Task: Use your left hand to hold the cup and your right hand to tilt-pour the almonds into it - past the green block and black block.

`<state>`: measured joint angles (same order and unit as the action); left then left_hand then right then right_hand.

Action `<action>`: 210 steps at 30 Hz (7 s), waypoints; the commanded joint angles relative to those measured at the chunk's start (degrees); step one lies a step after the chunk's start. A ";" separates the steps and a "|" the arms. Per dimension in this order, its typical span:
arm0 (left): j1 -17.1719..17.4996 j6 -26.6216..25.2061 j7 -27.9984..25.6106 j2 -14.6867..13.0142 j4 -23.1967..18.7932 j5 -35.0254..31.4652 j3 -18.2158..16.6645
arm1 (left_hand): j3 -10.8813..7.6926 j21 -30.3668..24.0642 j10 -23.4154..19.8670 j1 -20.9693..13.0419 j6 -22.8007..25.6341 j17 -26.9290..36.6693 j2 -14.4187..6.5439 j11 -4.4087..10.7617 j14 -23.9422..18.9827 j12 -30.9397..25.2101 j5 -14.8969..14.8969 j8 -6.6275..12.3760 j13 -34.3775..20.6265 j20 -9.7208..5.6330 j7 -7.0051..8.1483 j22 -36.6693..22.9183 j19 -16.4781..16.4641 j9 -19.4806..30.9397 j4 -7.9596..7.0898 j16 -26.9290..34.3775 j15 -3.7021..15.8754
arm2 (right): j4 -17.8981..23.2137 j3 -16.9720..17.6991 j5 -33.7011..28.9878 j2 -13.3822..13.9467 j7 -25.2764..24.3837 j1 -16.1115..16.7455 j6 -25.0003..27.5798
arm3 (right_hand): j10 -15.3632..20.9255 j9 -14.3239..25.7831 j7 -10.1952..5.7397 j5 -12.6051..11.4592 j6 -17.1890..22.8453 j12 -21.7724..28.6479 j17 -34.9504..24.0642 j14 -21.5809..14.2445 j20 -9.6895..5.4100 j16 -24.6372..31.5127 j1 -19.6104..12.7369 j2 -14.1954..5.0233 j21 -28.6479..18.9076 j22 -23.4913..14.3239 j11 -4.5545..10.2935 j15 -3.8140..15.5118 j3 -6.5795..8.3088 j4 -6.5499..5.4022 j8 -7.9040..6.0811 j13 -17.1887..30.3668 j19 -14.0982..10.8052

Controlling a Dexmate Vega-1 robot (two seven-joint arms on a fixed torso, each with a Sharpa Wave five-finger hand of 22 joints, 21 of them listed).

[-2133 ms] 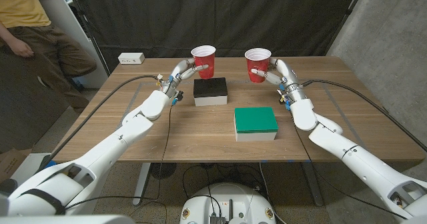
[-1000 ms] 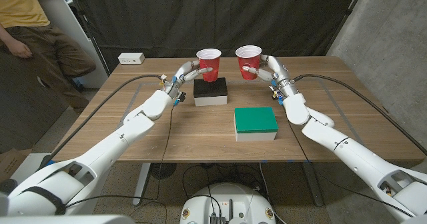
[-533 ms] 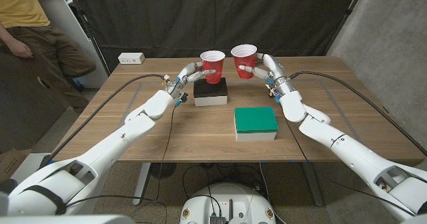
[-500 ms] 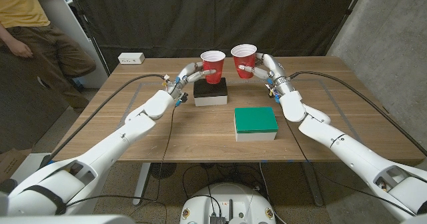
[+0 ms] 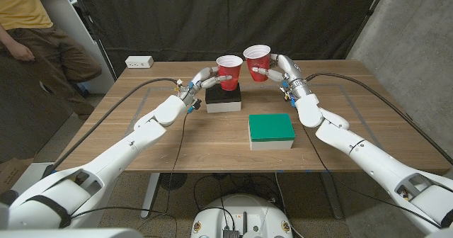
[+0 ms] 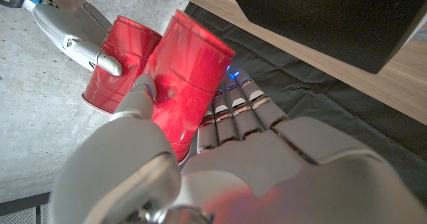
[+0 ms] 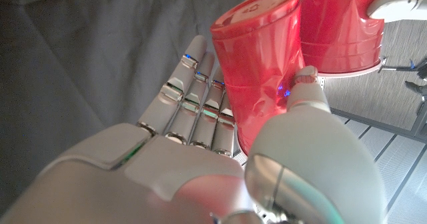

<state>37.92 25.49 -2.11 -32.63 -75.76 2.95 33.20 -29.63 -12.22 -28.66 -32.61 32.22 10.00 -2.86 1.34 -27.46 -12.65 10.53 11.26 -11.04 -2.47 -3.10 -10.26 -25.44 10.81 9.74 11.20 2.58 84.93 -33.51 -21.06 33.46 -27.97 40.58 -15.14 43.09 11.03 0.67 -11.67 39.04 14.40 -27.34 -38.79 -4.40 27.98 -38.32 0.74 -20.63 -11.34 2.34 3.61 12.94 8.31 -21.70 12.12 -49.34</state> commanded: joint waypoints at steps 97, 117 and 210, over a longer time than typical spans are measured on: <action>2.72 2.60 -0.11 -0.42 -4.83 -1.34 -1.00 | -1.05 -0.03 -2.43 -0.95 1.98 0.12 -0.42 0.36 -1.85 0.08 0.44 0.41 -0.43 -1.22 0.04 -0.10 -1.21 0.18 -0.03 -0.15 3.65 | 16.17 -8.49 -56.19 13.52 -4.58 -8.65 24.21 | -0.81 0.57 -5.53 -0.22 -0.80 -2.15 0.39 -0.13 -3.20 -2.63 -4.18 -1.33 -1.18 -0.07 4.09 7.75 1.85 0.72 0.35 0.50 0.58; 3.05 2.08 0.02 -0.81 -6.15 -1.37 -1.44 | -1.16 0.02 -2.59 -0.88 2.18 0.14 -0.52 0.27 -2.03 0.16 0.43 0.35 -0.45 -1.24 -0.07 -0.11 -1.25 0.19 -0.11 -0.21 3.57 | 14.04 -11.31 -65.40 13.63 -8.80 -12.09 25.82 | -2.59 0.73 -6.97 -0.60 -1.34 -2.64 0.53 1.16 -4.05 -4.42 -6.83 -2.37 -0.93 0.04 5.37 8.35 3.61 1.23 0.23 1.08 1.91; 2.56 2.21 1.36 -1.08 -5.01 1.30 -2.60 | -1.30 0.20 -3.11 -0.78 2.73 0.19 -0.63 0.40 -2.50 0.44 0.38 0.14 -0.49 -1.15 0.06 -0.11 -1.33 0.22 -0.08 -0.29 3.58 | 6.57 -16.71 -77.13 9.94 -19.72 -19.42 39.08 | -9.28 1.19 -11.15 0.22 -2.82 -3.10 0.04 6.49 -3.78 -10.30 -16.17 -3.17 0.81 0.48 8.92 8.29 10.56 1.42 -1.23 3.30 8.33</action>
<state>40.74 28.01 -0.96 -34.01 -81.51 3.58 30.79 -30.59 -12.22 -31.25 -33.05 34.32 9.99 -3.30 1.85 -29.37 -12.19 10.57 11.25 -11.32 -2.75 -3.03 -10.26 -26.33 10.78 9.74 11.20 2.65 91.98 -50.43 -98.60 43.53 -45.17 21.77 23.78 34.25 12.13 -10.61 -11.49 35.79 11.41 -26.98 -32.45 -4.21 17.78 -53.86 -2.58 -19.80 -10.78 11.15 2.89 22.94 9.77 -22.52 15.31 -41.32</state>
